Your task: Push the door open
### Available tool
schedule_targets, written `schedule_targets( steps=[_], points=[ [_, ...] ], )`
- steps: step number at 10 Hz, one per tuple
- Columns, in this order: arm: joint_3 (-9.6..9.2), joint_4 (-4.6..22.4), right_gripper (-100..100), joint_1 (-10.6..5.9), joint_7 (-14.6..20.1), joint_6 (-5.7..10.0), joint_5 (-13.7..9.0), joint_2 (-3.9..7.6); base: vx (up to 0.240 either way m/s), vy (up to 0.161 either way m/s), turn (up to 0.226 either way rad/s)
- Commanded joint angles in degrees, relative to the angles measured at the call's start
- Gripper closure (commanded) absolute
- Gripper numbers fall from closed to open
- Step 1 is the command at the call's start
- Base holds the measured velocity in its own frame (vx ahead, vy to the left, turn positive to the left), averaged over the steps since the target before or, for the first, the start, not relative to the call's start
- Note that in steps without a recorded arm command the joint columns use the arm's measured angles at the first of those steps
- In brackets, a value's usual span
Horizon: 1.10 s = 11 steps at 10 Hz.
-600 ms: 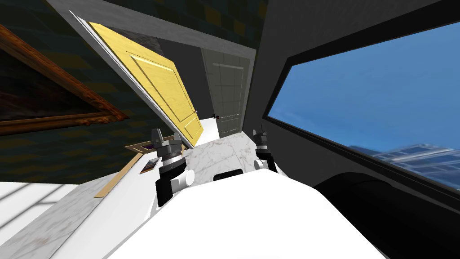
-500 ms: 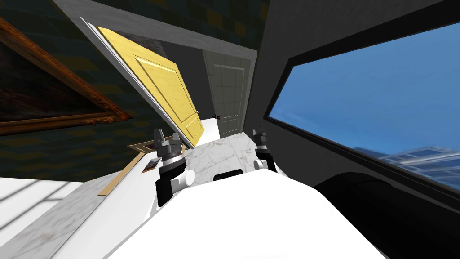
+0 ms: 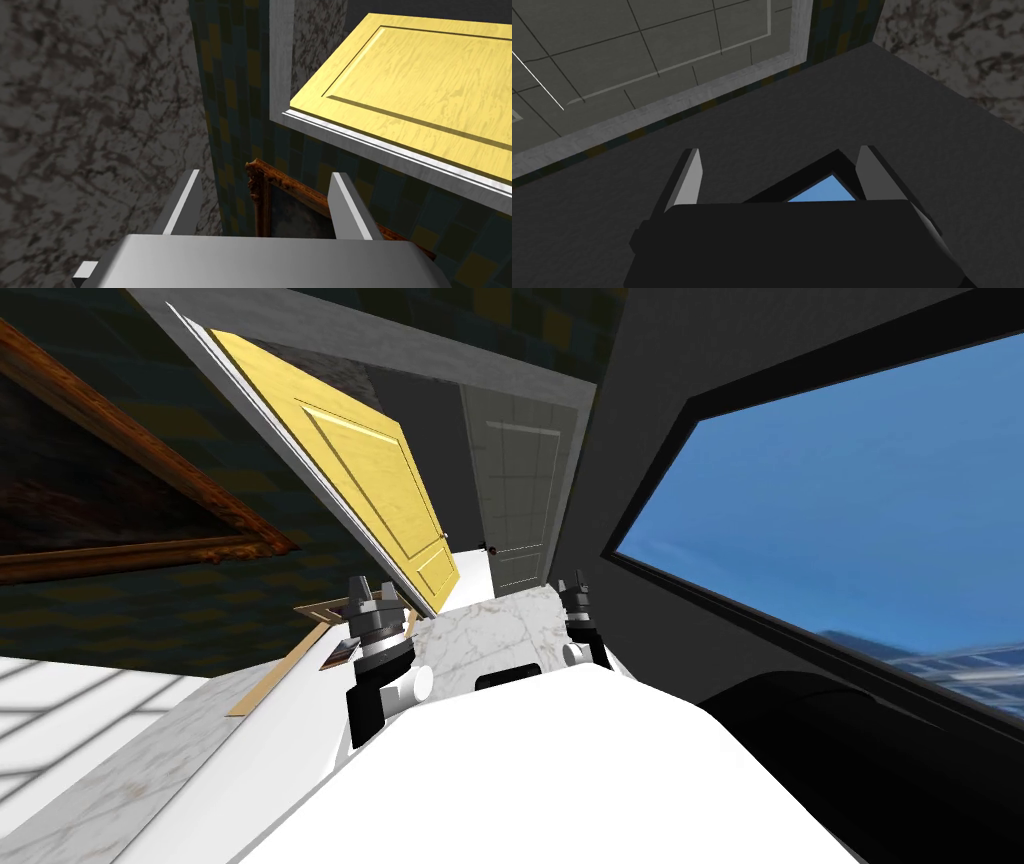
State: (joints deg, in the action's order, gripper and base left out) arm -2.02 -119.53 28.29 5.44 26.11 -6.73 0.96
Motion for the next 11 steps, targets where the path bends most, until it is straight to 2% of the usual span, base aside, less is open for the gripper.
schedule_targets(
  steps=[1, 11],
  points=[
    [0.0, 1.9, -100, -0.75, 1.48, 0.76, -0.95, 0.53, 0.125, -0.006, 0.101],
    [-0.46, 13.02, -100, -4.83, 9.87, 4.99, -6.66, 2.65, 0.108, -0.013, 0.108]
  ],
)
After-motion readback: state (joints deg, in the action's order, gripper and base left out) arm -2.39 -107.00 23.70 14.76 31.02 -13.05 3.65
